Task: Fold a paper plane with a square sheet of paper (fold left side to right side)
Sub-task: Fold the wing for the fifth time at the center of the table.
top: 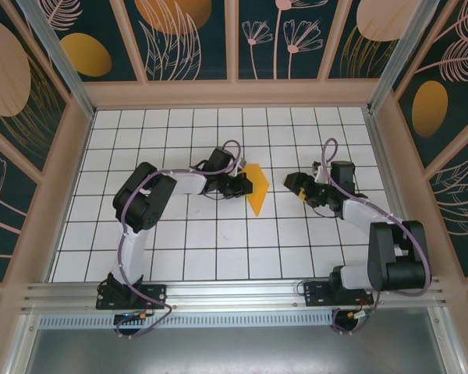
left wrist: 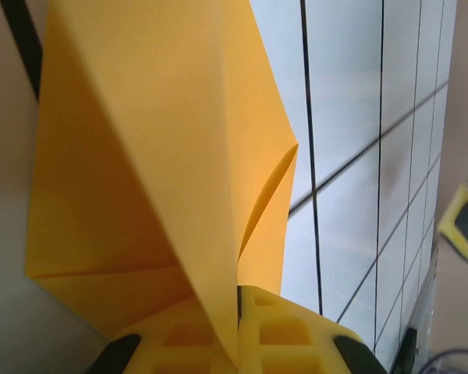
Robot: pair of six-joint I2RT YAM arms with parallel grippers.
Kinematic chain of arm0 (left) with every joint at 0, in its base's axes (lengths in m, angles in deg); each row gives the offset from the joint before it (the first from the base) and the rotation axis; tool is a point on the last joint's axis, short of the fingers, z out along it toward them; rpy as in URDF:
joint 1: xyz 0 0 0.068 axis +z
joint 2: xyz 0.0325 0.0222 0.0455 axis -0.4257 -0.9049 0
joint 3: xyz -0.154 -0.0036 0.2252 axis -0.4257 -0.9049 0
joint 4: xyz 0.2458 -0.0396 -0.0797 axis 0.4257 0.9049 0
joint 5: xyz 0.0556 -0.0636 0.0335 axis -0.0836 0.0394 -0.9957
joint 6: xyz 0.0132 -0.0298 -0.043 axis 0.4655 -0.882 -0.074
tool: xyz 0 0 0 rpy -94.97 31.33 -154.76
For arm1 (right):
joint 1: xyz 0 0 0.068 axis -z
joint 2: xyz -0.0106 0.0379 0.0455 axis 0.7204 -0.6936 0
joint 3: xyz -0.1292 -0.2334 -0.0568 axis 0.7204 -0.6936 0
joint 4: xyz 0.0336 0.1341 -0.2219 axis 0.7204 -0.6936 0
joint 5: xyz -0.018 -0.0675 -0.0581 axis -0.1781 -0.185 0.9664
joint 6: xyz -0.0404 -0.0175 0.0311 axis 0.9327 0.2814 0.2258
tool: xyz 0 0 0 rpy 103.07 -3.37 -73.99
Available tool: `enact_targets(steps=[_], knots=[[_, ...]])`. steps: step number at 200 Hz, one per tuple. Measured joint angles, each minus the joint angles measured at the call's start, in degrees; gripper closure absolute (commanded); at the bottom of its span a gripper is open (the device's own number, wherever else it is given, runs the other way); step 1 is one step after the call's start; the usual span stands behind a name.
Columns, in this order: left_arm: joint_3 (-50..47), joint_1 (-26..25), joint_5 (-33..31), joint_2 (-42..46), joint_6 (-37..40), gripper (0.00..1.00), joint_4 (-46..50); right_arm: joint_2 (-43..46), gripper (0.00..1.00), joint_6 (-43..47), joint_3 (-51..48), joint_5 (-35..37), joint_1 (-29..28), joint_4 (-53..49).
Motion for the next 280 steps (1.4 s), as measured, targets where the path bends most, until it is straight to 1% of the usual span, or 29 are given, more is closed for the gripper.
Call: enact_targets(steps=[12,33,62,81,102,122,145,169,202,222,239,246,257,267,280], knots=[[-1.92,0.00,1.18,1.16,1.27,0.98,-0.42,-3.23,0.16,0.76,1.09,-2.99,0.00,1.46],[-4.11,0.02,3.39,3.06,3.61,0.98,-0.92,-8.46,0.16,2.34,3.63,-5.90,0.00,3.10],[-5.57,0.11,6.49,5.86,7.02,0.98,-1.33,-15.50,0.23,3.98,7.89,-9.64,-0.11,5.16],[-5.99,0.11,8.04,7.13,8.68,0.98,-1.42,-19.67,0.24,5.03,10.99,-11.52,-0.85,5.25],[-6.08,0.11,9.44,7.54,9.86,0.98,-1.49,-22.75,0.28,5.75,13.55,-13.31,-2.62,5.55],[-6.38,0.11,10.32,7.54,10.47,0.98,-1.62,-24.68,0.35,6.21,15.04,-14.75,-4.33,5.90],[-6.54,0.11,10.47,7.54,10.99,0.98,-1.62,-26.25,0.48,5.75,15.96,-15.96,-5.68,7.13],[-6.54,0.11,10.45,7.54,11.28,0.97,-1.62,-27.04,0.56,4.59,16.00,-16.00,-5.86,8.28],[-6.54,0.11,10.45,7.50,11.28,0.94,-1.64,-27.21,0.71,3.80,15.69,-15.98,-5.86,9.29],[-6.54,0.11,10.43,7.08,11.30,0.88,-1.64,-27.21,0.82,3.85,15.23,-15.74,-5.86,9.22],[-6.54,0.11,10.25,6.43,11.65,0.80,-1.60,-27.21,0.89,3.98,14.78,-15.47,-5.86,9.22],[-6.54,0.11,10.16,6.27,11.93,0.74,-1.51,-27.21,0.90,3.96,14.56,-15.32,-5.86,9.16],[-6.51,0.11,9.79,6.12,12.13,0.67,-1.01,-27.21,0.94,3.87,14.25,-14.88,-5.86,9.03],[-6.47,0.17,8.92,6.12,13.03,0.58,-0.37,-27.19,0.95,3.85,13.99,-14.38,-5.86,8.96],[-6.38,0.42,7.37,6.14,14.19,0.48,0.81,-27.17,0.97,3.93,13.77,-13.77,-5.86,8.39]])
